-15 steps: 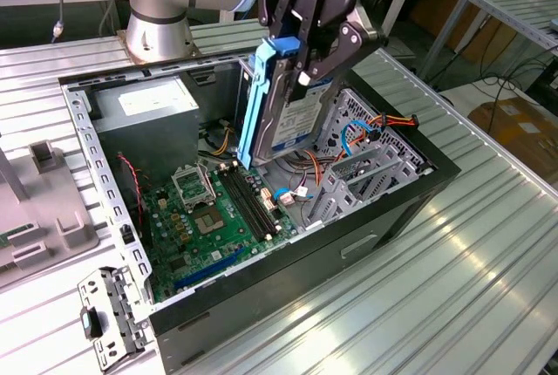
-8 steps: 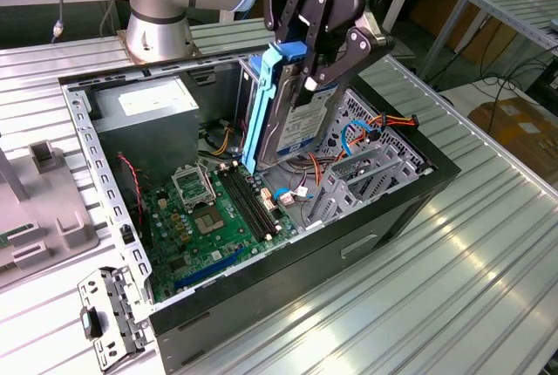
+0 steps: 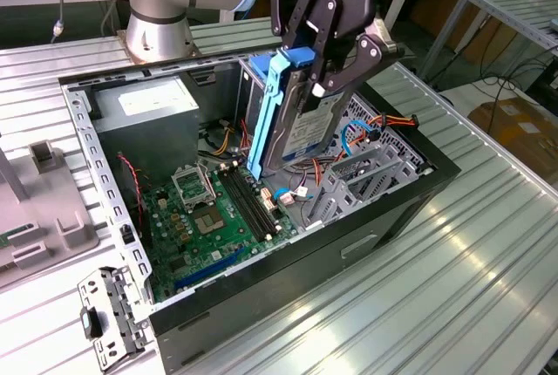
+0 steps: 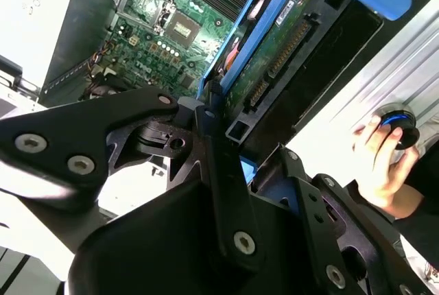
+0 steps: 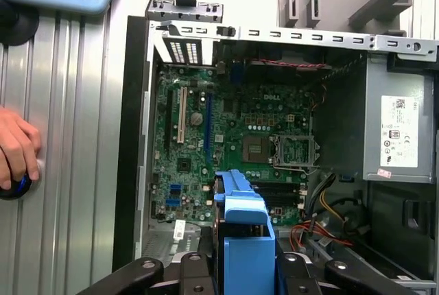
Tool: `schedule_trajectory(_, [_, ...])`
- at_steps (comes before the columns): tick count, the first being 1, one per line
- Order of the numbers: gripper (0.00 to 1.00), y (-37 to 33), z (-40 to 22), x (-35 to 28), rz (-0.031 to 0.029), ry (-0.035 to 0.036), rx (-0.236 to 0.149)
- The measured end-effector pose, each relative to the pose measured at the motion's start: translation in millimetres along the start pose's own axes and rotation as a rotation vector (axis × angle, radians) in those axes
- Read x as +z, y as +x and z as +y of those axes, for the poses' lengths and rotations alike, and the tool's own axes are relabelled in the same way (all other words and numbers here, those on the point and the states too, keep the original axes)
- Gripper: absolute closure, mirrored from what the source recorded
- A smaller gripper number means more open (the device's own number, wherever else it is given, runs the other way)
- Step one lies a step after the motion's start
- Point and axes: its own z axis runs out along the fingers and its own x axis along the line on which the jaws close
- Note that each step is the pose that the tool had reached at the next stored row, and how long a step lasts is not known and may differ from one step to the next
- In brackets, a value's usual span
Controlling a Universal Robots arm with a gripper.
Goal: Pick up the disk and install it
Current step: 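Pick up the disk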
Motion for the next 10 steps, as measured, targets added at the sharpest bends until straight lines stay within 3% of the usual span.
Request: schedule_trajectory(10, [0.63, 11.9, -1.4, -0.4, -0.0001, 0.0001, 0.000])
